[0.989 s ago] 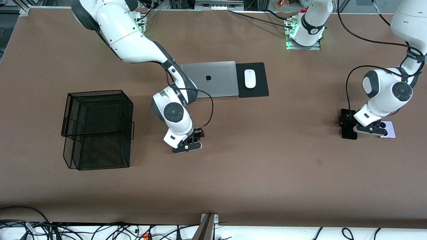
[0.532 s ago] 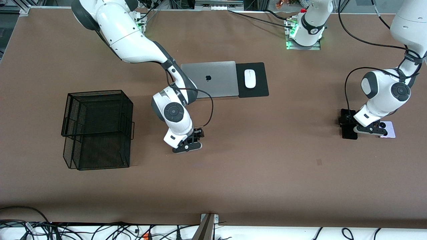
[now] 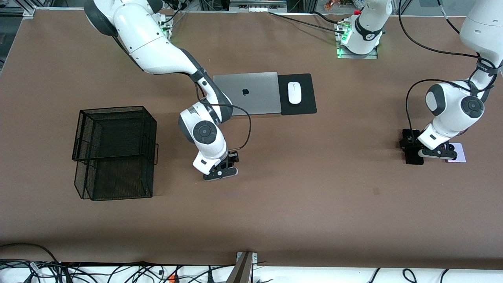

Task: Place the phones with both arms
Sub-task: 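Carry the flip phone to the basket while the left gripper grasps the tall phone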

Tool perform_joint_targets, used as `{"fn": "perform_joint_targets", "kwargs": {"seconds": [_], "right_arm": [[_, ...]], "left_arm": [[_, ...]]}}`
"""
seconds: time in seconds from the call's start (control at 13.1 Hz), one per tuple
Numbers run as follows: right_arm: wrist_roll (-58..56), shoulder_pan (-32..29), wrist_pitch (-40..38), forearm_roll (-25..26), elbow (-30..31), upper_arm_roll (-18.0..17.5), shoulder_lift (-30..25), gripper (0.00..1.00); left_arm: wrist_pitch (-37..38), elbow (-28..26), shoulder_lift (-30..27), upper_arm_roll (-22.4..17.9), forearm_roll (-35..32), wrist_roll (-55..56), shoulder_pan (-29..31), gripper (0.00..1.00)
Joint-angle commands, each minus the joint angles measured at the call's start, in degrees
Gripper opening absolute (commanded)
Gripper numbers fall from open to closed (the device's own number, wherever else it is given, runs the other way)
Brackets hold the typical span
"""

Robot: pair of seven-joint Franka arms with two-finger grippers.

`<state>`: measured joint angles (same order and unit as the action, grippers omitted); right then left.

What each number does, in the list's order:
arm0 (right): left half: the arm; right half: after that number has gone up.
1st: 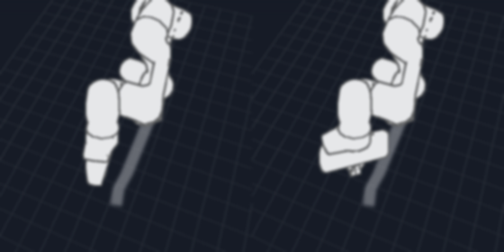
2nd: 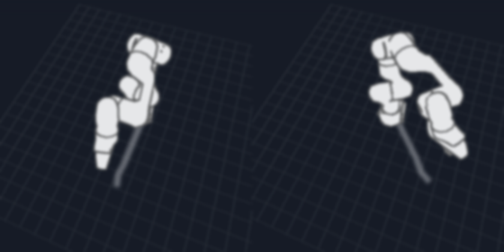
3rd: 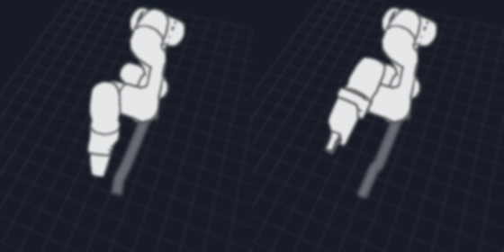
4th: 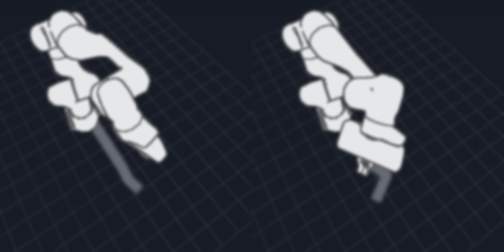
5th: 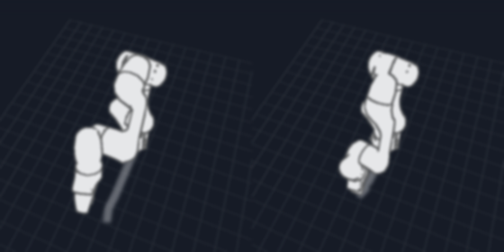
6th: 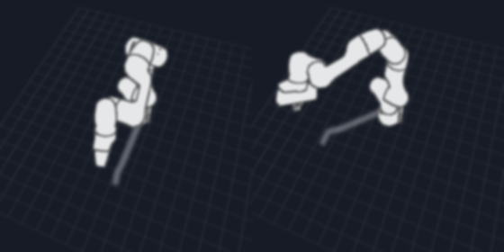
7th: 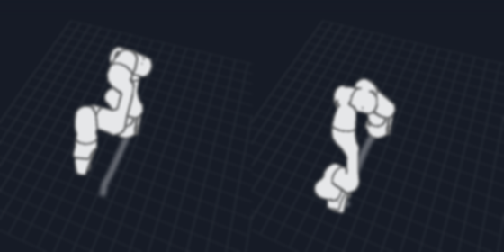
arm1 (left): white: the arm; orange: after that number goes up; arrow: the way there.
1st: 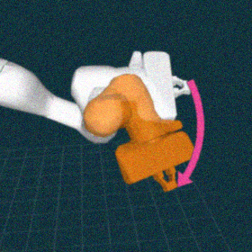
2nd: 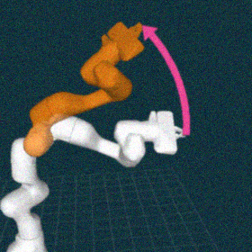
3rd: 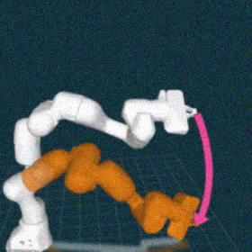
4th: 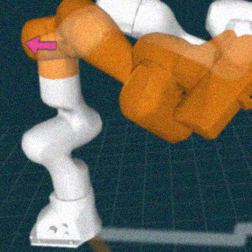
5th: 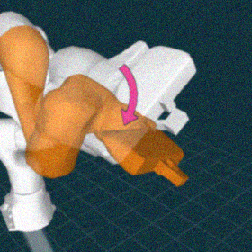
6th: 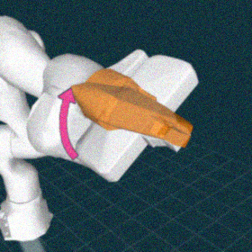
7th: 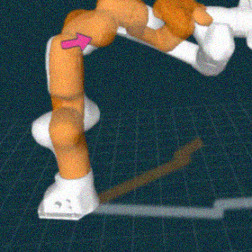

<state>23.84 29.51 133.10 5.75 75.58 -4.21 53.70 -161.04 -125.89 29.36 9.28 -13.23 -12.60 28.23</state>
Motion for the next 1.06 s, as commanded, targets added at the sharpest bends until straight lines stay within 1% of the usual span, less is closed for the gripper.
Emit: {"fn": "perform_joint_targets", "kwargs": {"seconds": [0.0, 0.15, 0.23, 0.38, 0.53, 0.68, 0.76, 0.84, 0.99], "right_arm": [[-0.37, -0.51, -6.93, 0.84, -0.43, 2.26, -4.63, 0.00], [-0.55, -1.21, -13.88, 0.40, -0.43, 5.25, -10.96, 0.00], [-0.55, -2.00, -17.14, 0.23, -0.43, 7.01, -13.77, 0.00], [-1.78, -4.80, -23.11, 0.23, -0.34, 9.91, -19.05, 0.00], [-7.46, -8.57, -30.93, 0.14, -0.25, 11.50, -22.75, 0.00], [-11.96, -11.13, -39.37, 0.05, 0.88, 13.96, -26.00, 0.00], [-13.72, -11.58, -40.80, 0.05, 2.98, 15.45, -28.02, 0.00], [-15.91, -11.58, -39.94, 0.05, 7.35, 17.72, -30.56, 0.00], [-20.31, -11.67, -32.94, -0.04, 17.89, 21.34, -35.83, 0.00]], "left_arm": [[-1.38, 0.38, 1.93, 0.39, -0.22, 1.44, 0.34, 0.23], [-1.29, 0.56, 1.93, 0.39, -0.22, 1.87, 0.25, 0.12], [-1.12, 0.65, 1.84, 0.39, -0.22, 1.96, -0.01, 0.09], [-0.42, 1.52, 1.49, 0.48, -0.39, 2.23, -0.37, 0.06], [1.42, 2.14, 1.14, 0.57, -0.48, 2.23, -0.72, 0.05], [5.10, 3.54, 0.17, 0.57, -0.48, 2.31, -1.16, 0.03], [7.04, 4.07, -0.61, 0.65, -0.48, 2.32, -1.16, 0.02], [8.54, 4.77, -1.06, 0.66, -0.48, 2.32, -1.51, 0.01], [11.26, 6.18, -1.67, 0.83, -0.48, 2.32, -1.77, 0.00]]}}
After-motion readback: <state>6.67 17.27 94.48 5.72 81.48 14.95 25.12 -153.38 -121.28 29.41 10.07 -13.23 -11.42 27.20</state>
